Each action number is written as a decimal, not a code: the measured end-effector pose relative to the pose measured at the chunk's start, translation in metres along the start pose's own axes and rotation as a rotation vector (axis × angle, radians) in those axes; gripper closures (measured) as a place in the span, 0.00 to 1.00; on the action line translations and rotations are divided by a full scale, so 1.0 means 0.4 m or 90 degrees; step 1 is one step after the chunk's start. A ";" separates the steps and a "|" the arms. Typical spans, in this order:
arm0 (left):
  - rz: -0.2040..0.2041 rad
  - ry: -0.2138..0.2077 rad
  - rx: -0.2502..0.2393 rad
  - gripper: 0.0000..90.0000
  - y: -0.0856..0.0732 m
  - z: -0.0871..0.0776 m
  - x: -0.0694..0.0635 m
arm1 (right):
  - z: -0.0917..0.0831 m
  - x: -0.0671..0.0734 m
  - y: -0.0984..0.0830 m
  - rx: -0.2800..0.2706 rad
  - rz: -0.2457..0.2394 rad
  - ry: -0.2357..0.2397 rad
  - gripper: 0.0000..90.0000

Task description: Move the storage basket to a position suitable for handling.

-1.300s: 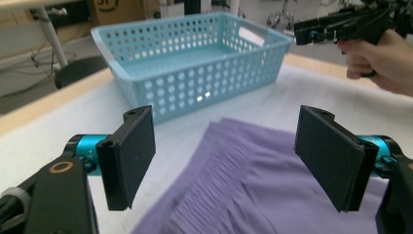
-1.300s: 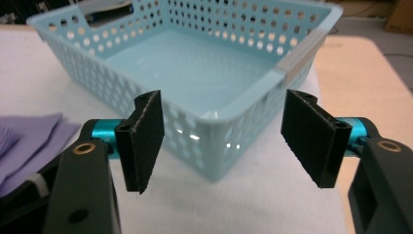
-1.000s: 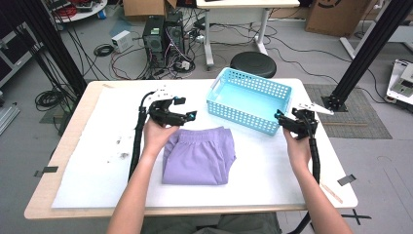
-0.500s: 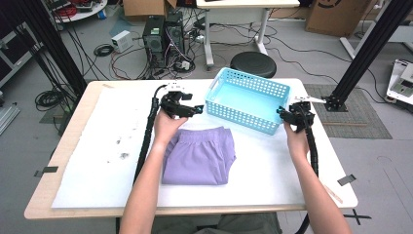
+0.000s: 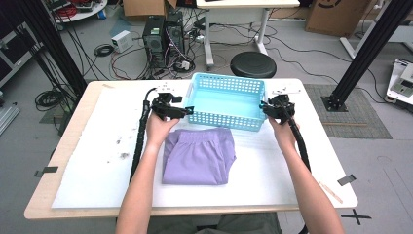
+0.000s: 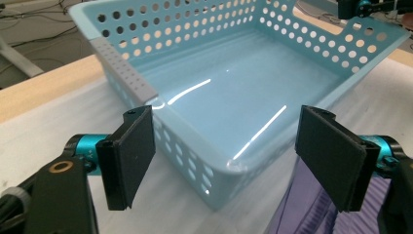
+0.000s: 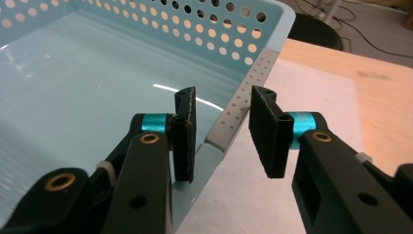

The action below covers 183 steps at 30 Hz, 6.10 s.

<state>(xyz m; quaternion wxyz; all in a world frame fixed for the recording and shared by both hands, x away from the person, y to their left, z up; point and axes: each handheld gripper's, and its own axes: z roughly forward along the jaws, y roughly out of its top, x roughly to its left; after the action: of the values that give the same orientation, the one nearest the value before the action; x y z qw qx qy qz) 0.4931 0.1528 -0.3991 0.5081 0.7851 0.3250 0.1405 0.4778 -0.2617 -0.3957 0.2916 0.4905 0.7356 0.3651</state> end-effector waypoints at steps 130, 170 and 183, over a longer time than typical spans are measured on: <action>-0.132 0.029 0.126 0.95 -0.241 -0.104 -0.377 | -0.244 0.275 -0.273 0.147 -0.003 0.206 0.94; -0.062 0.002 0.134 0.56 -0.244 -0.141 -0.460 | -0.370 0.216 -0.341 0.087 -0.022 0.211 0.54; -0.030 0.068 -0.029 0.36 -0.135 -0.210 -0.277 | -0.296 0.111 -0.197 -0.087 -0.058 0.154 0.34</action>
<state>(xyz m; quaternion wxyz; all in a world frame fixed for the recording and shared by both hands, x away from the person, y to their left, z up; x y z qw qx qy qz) 0.3439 0.1546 -0.3978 0.5111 0.7568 0.3666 0.1777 0.3290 -0.2696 -0.3973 0.2500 0.3881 0.7602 0.4571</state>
